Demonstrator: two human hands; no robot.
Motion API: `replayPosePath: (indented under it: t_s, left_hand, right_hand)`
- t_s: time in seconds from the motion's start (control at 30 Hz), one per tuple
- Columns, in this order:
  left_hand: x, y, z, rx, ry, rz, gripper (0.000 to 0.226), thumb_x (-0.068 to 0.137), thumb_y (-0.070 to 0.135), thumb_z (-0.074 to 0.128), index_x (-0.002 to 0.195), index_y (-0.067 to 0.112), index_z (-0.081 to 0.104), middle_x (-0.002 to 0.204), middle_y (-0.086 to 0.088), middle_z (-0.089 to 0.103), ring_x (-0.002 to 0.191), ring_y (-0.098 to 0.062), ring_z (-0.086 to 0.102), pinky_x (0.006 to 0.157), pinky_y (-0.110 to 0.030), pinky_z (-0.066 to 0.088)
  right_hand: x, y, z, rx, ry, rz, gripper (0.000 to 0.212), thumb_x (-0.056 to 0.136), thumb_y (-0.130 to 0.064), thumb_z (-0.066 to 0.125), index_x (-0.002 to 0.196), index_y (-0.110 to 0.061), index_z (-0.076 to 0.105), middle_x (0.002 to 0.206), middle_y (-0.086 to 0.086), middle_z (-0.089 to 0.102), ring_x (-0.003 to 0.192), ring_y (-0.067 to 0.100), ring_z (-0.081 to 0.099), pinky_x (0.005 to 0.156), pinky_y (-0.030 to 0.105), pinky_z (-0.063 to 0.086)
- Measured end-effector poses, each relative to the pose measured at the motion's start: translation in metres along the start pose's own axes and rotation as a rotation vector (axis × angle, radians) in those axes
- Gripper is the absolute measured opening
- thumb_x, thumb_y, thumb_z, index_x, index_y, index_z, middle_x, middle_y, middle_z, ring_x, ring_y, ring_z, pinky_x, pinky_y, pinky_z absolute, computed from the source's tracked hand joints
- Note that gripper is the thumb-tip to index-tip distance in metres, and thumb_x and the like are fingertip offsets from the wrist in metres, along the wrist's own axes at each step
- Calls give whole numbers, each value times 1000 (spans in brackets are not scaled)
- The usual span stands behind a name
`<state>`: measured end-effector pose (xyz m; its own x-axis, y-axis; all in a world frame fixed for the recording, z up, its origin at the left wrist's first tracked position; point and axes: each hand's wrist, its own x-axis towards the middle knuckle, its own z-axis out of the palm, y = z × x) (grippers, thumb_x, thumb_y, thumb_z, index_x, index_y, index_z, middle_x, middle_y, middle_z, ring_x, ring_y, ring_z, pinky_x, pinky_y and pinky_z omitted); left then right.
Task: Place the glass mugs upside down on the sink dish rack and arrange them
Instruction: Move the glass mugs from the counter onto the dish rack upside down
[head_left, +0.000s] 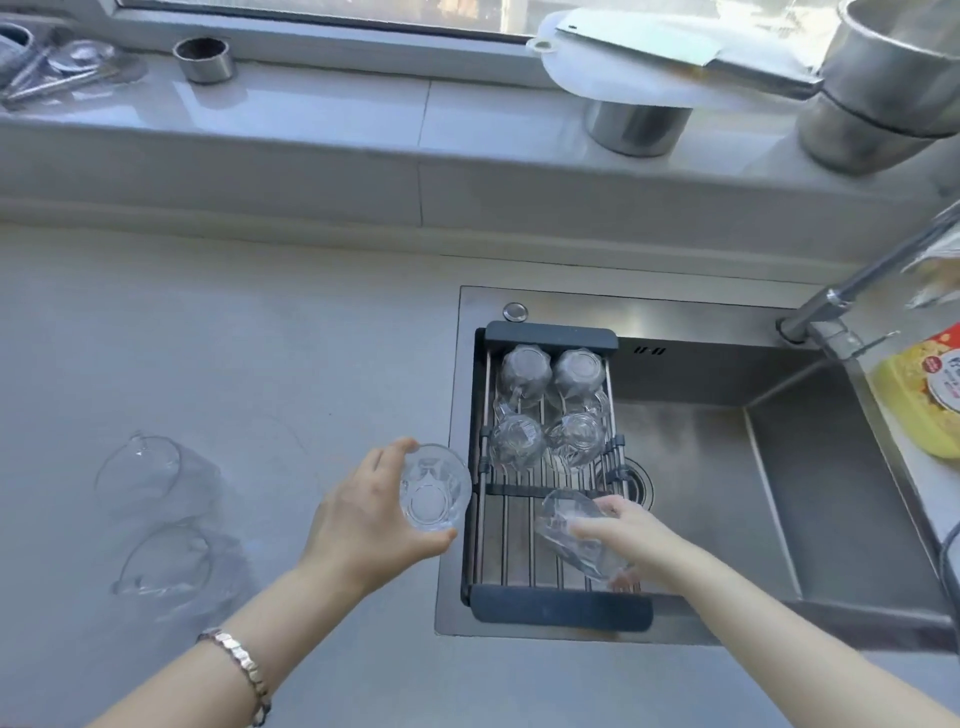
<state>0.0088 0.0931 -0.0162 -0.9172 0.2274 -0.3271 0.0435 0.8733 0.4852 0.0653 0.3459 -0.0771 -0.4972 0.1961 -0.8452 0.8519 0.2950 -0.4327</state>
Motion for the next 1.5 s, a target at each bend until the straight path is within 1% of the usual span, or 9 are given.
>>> replayPosePath:
  t_s: [0.23,0.33,0.5,0.63,0.8,0.93,1.07,1.27,1.5]
  left_hand:
    - [-15,1,1,70,27,-21,87,67,49,73,139,30,30,129,12,48,122,-13,49,97,-27,40]
    - [-19,0,4,70,36,-45,88,67,50,73,140,30,29,129,12,49,121,-13,50,98,-27,40]
    - [-18,5,12,26,-7,-117,87,64,50,76,137,29,33,126,10,51,117,-15,52,94,-30,42]
    - [-8,23,20,-246,-75,-250,74,63,47,80,124,28,42,108,5,54,92,-16,55,76,-28,41]
    - [2,60,42,-688,-317,-284,77,54,53,80,116,17,50,98,-3,62,66,-11,56,64,-25,45]
    - [6,74,56,-828,-526,-274,70,64,60,71,116,17,54,103,-2,66,76,-16,62,79,-38,52]
    - [21,70,74,-458,-479,-37,60,84,50,59,134,21,45,126,1,59,114,-13,57,98,-31,46]
    - [57,63,109,498,-300,455,64,89,27,58,144,20,28,151,-3,32,135,-25,37,109,-40,35]
    - [75,65,123,588,-284,426,67,88,24,61,144,16,25,143,-4,38,120,-30,48,93,-40,44]
  right_hand:
    - [40,-40,44,-262,222,-17,44,73,-42,60,101,-9,56,104,10,66,95,29,63,87,42,55]
    - [46,-40,46,-190,306,-86,65,78,-51,57,125,-8,46,125,15,58,113,32,55,97,40,47]
    - [31,-12,19,-14,103,-242,70,83,-26,64,141,-14,28,143,10,42,120,24,49,93,32,40]
    - [8,16,7,-12,90,-399,82,73,-15,73,140,-24,27,148,5,33,128,14,39,96,26,40]
    - [-37,33,21,80,19,-706,97,55,-25,87,124,-55,25,135,-28,36,123,-16,37,94,4,36]
    - [-47,28,13,285,192,-752,74,50,-30,84,109,-50,44,120,-10,53,115,8,55,97,21,45]
    - [-52,29,-18,47,437,-668,64,55,-19,84,105,-34,47,109,-3,54,99,3,53,82,-1,35]
    - [-26,23,-35,-399,467,-410,67,63,-36,75,123,-29,47,117,0,49,111,22,50,89,28,41]
    - [12,3,-14,-658,473,-333,69,73,-40,66,133,-24,35,126,5,43,114,30,41,89,36,45]
